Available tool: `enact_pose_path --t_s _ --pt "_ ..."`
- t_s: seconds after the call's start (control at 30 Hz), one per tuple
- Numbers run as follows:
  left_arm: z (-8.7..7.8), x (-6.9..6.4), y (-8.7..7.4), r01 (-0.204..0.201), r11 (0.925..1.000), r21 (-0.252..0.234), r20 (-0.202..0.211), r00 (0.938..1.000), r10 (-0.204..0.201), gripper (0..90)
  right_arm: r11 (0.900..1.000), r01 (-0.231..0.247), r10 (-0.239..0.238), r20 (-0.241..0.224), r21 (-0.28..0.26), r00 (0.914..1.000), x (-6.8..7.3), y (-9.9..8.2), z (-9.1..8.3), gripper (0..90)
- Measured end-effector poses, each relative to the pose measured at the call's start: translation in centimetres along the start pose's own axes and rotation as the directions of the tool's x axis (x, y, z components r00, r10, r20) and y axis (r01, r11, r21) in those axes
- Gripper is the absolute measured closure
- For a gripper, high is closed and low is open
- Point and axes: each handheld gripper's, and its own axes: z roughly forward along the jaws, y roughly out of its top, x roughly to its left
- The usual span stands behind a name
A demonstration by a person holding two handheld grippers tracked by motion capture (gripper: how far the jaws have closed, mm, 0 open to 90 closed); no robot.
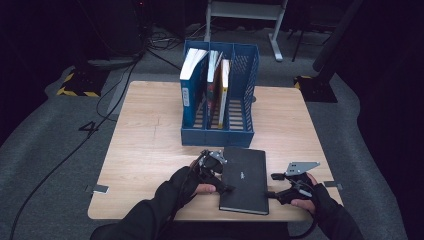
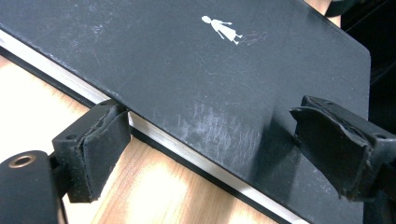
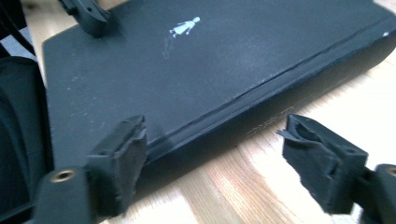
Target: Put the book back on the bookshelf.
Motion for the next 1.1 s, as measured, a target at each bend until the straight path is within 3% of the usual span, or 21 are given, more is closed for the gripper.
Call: enact_pose_path --t_s 0.1,0.27,0.5,0.63,0.73,0.87,0.97,1.07,1.1 --pt "0.0 0.0 0.1 -0.001 1.0000 0.002 0.003 1.0000 0.001 11.0 0.9991 -0.042 0.042 -0.015 0.007 0.9990 -0.5 0.0 0.3 14.5" --pt "0.0 0.1 0.3 -0.007 0.9999 0.012 -0.002 1.0000 0.007 11.6 0.9910 -0.128 0.131 -0.071 0.037 0.9889 -1.7 -0.2 1.1 4.8" --pt "-0.3 0.3 0.3 -0.012 0.9998 0.013 0.004 0.9999 0.012 16.5 0.9949 -0.092 0.096 -0.131 0.042 0.9867 -2.5 0.0 1.7 2.1" --pt "-0.1 1.0 0.8 0.022 0.9996 0.017 0.022 0.9995 -0.022 18.6 0.9963 -0.078 0.083 -0.156 0.037 0.9843 -2.7 0.0 1.9 2.1" --pt "0.1 0.9 0.9 0.021 0.9997 0.010 0.007 0.9997 -0.021 18.0 0.9973 -0.062 0.067 -0.159 0.041 0.9850 -2.6 0.3 2.0 2.6" --pt "0.0 0.6 0.9 0.016 0.9999 0.002 -0.011 0.9998 -0.016 18.3 0.9985 -0.044 0.048 -0.143 0.034 0.9886 -2.2 0.3 1.6 8.0" --pt "-0.1 0.6 0.8 0.011 0.9999 -0.001 -0.007 0.9999 -0.011 18.7 0.9999 0.007 -0.005 -0.124 0.009 0.9923 -1.7 0.2 0.6 24.0" --pt "-0.1 0.7 0.6 0.014 0.9999 -0.005 -0.001 0.9999 -0.014 19.3 0.9982 0.058 -0.057 -0.057 0.014 0.9967 -1.5 0.0 -0.3 38.1" --pt "-0.1 0.7 0.6 0.015 0.9999 -0.005 -0.002 0.9999 -0.015 19.3 0.9972 0.069 -0.068 -0.039 0.028 0.9969 -1.6 -0.2 -0.3 38.8"
